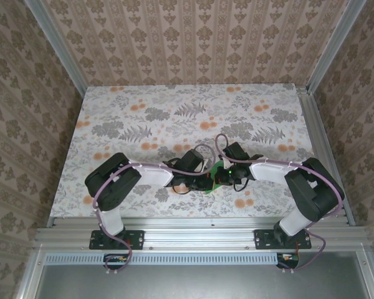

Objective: Fold a paper plane with a square sheet of paper (pick it up from the middle)
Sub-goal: Fold the triangle a second time at the center of the table.

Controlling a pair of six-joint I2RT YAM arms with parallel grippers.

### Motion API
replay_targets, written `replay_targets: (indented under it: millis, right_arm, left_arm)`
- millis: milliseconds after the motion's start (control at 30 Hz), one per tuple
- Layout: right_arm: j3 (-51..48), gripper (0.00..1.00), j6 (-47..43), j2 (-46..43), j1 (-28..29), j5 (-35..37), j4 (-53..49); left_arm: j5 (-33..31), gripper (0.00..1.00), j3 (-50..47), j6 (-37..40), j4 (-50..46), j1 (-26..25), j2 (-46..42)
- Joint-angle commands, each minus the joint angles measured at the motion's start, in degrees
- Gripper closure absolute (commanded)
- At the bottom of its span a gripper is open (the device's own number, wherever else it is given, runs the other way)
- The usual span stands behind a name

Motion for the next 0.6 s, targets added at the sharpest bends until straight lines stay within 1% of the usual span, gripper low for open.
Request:
replay_targets:
  millis: [0,233,433,567]
  right_arm:
    - [-2.69,1.00,1.11,1.57,0.41,3.69,-6.52]
    - [-2.40,1.00,0.83,2.31,0.15,4.15,-6.50]
    - [-1.80,1.00,-0.32,2.78,0.00,3.91,-6.25]
    - [-1.28,1.00,-1.41,2.54,-0.03,3.20,-6.40]
  left_arm:
    - [-0.78,0.96,-2.59,-1.02,0.36,-1.52,1.16]
    - [-0.97,0.96,-4.29,-0.54,-2.92,-3.04,-1.03]
    - [0.28,0.96,-6.56,-2.26,-2.33,-4.56,-2.76]
    - [1.07,0.96,-6.32,-1.84,-3.89,-4.62,-4.19]
